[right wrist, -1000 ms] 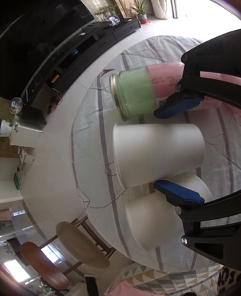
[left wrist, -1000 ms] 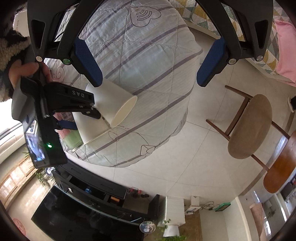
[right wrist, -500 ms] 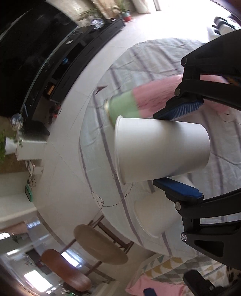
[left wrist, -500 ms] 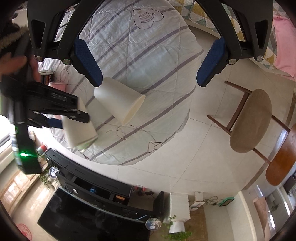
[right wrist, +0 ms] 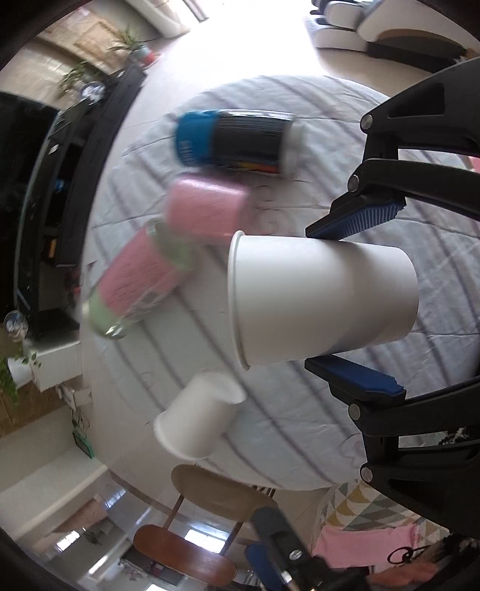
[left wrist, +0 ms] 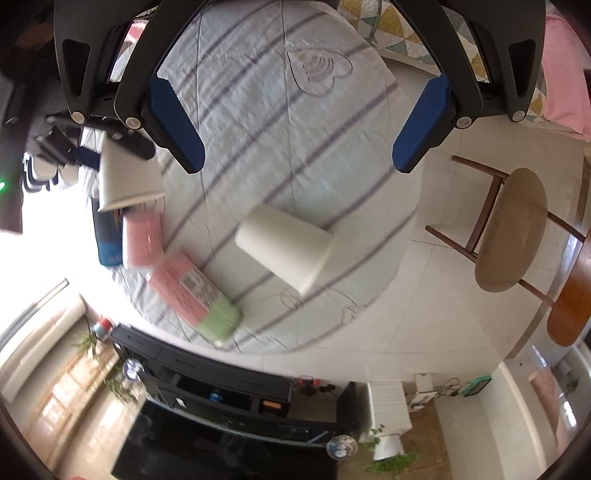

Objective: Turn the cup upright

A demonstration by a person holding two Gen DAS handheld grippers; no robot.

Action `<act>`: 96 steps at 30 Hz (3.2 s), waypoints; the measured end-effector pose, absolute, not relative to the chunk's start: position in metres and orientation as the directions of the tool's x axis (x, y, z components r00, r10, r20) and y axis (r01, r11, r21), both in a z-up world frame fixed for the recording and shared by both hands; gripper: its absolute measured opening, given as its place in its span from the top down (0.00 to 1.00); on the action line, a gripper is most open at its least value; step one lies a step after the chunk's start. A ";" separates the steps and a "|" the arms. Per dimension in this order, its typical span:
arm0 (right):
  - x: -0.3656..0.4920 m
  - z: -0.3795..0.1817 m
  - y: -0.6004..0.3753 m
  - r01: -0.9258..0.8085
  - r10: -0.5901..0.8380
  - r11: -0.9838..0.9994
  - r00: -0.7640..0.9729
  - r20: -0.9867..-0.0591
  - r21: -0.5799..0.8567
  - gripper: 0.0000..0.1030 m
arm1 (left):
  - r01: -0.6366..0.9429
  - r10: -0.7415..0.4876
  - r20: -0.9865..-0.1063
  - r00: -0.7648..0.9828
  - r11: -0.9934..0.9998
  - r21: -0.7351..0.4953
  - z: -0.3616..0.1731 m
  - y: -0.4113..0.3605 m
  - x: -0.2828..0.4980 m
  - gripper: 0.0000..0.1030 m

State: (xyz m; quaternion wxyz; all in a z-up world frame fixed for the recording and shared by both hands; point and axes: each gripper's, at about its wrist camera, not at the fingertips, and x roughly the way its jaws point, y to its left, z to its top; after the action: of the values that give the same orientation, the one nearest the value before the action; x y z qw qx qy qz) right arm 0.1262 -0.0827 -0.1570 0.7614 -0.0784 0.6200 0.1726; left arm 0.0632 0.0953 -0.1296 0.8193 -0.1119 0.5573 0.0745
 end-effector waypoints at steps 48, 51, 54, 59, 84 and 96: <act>0.063 -0.160 -0.285 -0.070 0.113 0.992 0.198 -0.974 0.101 0.32 | -0.253 -0.187 -0.962 0.201 0.939 -0.235 -0.219 -0.069 0.088 0.32; 0.067 -0.158 -0.286 -0.067 0.118 0.992 0.204 -0.972 0.106 0.32 | -0.241 -0.172 -0.951 0.257 0.941 -0.236 -0.200 -0.062 0.088 0.32; 0.069 -0.156 -0.283 -0.070 0.129 0.991 0.209 -0.969 0.117 0.32 | -0.214 -0.157 -0.934 0.321 0.949 -0.233 -0.181 -0.058 0.090 0.32; 0.070 -0.156 -0.274 -0.089 0.141 0.988 0.208 -0.968 0.124 0.32 | -0.194 -0.130 -0.941 0.313 0.961 -0.198 -0.184 -0.061 0.094 0.32; 0.054 -0.155 -0.270 -0.076 0.132 0.990 0.195 -0.972 0.119 0.32 | -0.112 -0.131 -0.937 0.325 0.978 -0.175 -0.180 -0.081 0.060 0.12; 0.048 -0.123 -0.272 -0.086 0.154 0.987 0.261 -0.953 0.136 0.32 | -0.097 -0.092 -0.915 0.393 0.985 -0.141 -0.133 -0.081 0.049 0.12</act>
State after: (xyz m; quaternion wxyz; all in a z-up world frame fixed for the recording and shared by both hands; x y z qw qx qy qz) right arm 0.0478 -0.2716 -0.1229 0.7936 0.0282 0.6030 0.0759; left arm 0.0495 -0.0807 -0.1326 0.8302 -0.0858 0.5508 0.0017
